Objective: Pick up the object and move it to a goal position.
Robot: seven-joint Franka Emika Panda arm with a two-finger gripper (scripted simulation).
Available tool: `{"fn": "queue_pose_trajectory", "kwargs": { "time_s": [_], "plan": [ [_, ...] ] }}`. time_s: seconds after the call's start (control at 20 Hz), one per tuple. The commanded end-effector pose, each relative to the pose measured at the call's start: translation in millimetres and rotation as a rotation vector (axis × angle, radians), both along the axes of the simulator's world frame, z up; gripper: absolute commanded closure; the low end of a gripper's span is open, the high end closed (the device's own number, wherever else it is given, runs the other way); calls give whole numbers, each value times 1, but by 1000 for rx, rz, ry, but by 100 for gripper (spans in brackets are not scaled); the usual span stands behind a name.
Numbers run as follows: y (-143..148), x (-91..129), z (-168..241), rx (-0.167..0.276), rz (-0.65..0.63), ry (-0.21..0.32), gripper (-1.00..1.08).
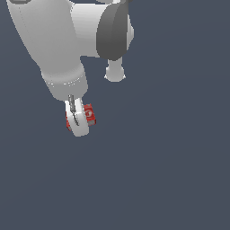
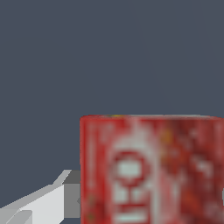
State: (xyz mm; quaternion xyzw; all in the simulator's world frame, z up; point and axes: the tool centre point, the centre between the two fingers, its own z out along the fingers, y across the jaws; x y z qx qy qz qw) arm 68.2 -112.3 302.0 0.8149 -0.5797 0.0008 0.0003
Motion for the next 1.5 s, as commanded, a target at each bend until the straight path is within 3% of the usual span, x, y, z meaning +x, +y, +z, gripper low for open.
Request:
{"fn": "queue_pose_trajectory", "kwargs": {
  "time_s": [0.0,0.65,1.45],
  "plan": [
    [-2,2,26,0,0,1,108],
    [-9,11,116,0,2,1,108],
    [-12,16,143,1,3,1,108]
  ]
}}
